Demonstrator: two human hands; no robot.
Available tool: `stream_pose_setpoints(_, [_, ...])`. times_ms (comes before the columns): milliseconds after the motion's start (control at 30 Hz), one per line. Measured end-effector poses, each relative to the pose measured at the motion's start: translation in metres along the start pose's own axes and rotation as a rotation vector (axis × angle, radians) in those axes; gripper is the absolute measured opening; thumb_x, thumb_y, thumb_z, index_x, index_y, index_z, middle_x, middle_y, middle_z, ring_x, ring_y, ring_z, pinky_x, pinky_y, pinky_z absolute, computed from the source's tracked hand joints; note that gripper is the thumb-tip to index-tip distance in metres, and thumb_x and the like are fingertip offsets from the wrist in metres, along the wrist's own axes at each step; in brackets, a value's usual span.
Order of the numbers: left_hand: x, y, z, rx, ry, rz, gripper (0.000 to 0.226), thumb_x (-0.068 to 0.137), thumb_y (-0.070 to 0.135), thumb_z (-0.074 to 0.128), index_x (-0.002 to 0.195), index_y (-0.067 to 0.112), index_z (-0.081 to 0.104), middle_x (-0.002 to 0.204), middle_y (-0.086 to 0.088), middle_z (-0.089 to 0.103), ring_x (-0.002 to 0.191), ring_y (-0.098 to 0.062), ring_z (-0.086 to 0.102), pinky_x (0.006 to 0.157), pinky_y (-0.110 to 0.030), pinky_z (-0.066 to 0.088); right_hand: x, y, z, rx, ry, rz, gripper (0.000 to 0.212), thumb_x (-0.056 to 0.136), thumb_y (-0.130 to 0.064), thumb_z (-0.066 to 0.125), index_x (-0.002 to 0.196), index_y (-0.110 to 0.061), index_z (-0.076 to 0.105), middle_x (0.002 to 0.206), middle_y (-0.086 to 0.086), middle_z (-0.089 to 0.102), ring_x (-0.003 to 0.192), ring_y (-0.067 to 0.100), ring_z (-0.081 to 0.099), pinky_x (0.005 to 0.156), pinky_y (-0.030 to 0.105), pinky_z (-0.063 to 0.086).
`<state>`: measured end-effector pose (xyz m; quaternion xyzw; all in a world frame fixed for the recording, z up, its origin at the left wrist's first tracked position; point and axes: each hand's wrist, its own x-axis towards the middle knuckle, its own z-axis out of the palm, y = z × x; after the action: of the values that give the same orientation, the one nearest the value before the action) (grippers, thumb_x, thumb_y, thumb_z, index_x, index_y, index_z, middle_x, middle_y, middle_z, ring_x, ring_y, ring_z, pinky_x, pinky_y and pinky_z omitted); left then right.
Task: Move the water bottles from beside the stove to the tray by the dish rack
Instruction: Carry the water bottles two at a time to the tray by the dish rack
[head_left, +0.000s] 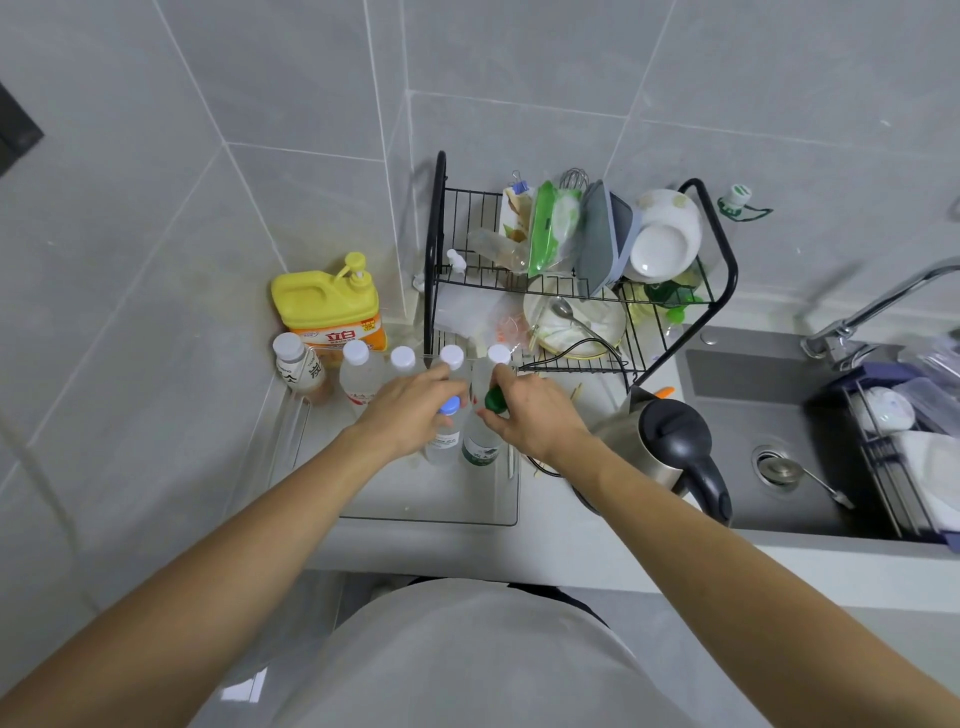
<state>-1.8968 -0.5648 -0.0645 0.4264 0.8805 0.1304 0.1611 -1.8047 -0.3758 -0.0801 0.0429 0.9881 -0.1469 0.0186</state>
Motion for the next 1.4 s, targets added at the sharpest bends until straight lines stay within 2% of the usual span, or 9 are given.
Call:
stream_pose_setpoints(167, [0.003,0.0,-0.003,0.013,-0.019,-0.016,0.024,0.093,0.019,0.072,0.113,0.027,0.063,0.114,0.001,0.053,0.098,-0.031,0.062,0.066,-0.035,0.038,0.0,-0.004,-0.004,-0.006,-0.046,-0.003,0.036,0.097,-0.046,0.064,0.106,-0.015,0.048,0.089,0.009,0.068,0.082,0.038,0.064,0.064,0.037,0.041])
stream_pose_setpoints(367, [0.004,-0.003,-0.004,0.004,-0.015,-0.021,0.028,0.089,0.022,0.076,0.113,0.025,0.062,0.119,0.001,0.063,0.106,-0.03,0.062,0.075,-0.038,0.048,0.001,-0.003,-0.009,-0.008,-0.078,-0.011,0.033,0.093,-0.043,0.068,0.102,-0.017,0.051,0.089,0.008,0.068,0.083,0.039,0.066,0.071,0.04,0.053])
stream_pose_setpoints(667, [0.004,0.002,-0.005,0.012,0.003,-0.059,0.026,0.09,0.019,0.076,0.112,0.019,0.062,0.105,-0.007,0.068,0.092,-0.031,0.06,0.067,-0.034,0.036,0.0,-0.008,-0.005,0.012,-0.071,0.026,0.036,0.096,-0.044,0.067,0.1,-0.012,0.052,0.089,0.011,0.067,0.084,0.04,0.065,0.065,0.034,0.037])
stream_pose_setpoints(833, [0.0,0.006,-0.003,0.052,0.039,-0.094,0.022,0.092,0.023,0.074,0.105,0.017,0.058,0.1,-0.008,0.069,0.09,-0.033,0.062,0.063,-0.035,0.036,-0.002,-0.01,-0.005,0.023,-0.068,0.041,0.038,0.096,-0.044,0.068,0.094,-0.014,0.045,0.087,0.013,0.066,0.083,0.041,0.065,0.063,0.035,0.038])
stream_pose_setpoints(1067, [-0.006,0.009,-0.003,0.028,0.034,-0.123,0.021,0.092,0.022,0.073,0.101,0.016,0.056,0.093,-0.003,0.062,0.087,-0.032,0.061,0.06,-0.034,0.033,-0.008,-0.011,-0.003,0.088,-0.057,0.066,0.038,0.095,-0.045,0.068,0.1,-0.014,0.047,0.088,0.011,0.067,0.082,0.04,0.065,0.062,0.034,0.036])
stream_pose_setpoints(1167, [-0.011,0.006,-0.004,0.002,0.009,-0.142,0.029,0.092,0.033,0.074,0.109,0.021,0.055,0.097,-0.002,0.062,0.094,-0.033,0.065,0.064,-0.037,0.042,-0.014,-0.01,-0.004,0.129,-0.076,0.08,0.042,0.094,-0.051,0.067,0.107,-0.016,0.047,0.095,0.006,0.064,0.087,0.036,0.064,0.066,0.034,0.035])
stream_pose_setpoints(1233, [-0.015,0.009,-0.01,0.007,0.008,-0.182,0.044,0.091,0.042,0.073,0.127,0.027,0.053,0.107,-0.003,0.067,0.101,-0.031,0.067,0.066,-0.037,0.045,-0.021,-0.008,-0.008,0.155,-0.075,0.089,0.049,0.093,-0.058,0.065,0.117,-0.019,0.048,0.108,0.004,0.066,0.094,0.031,0.066,0.069,0.034,0.038])
stream_pose_setpoints(1300, [-0.021,0.017,-0.021,0.015,0.07,-0.224,0.05,0.093,0.047,0.069,0.137,0.029,0.051,0.11,-0.002,0.069,0.103,-0.029,0.068,0.066,-0.036,0.045,-0.029,-0.006,-0.018,0.179,-0.046,0.117,0.053,0.093,-0.06,0.063,0.127,-0.022,0.049,0.119,-0.001,0.065,0.1,0.025,0.067,0.071,0.034,0.042])
stream_pose_setpoints(1400, [-0.026,0.038,-0.042,0.005,0.296,-0.223,0.038,0.097,0.047,0.064,0.128,0.026,0.059,0.105,-0.001,0.067,0.102,-0.029,0.066,0.066,-0.037,0.048,-0.043,-0.005,-0.04,0.16,0.071,0.153,0.05,0.095,-0.061,0.058,0.13,-0.026,0.049,0.117,-0.003,0.064,0.097,0.029,0.069,0.072,0.039,0.053])
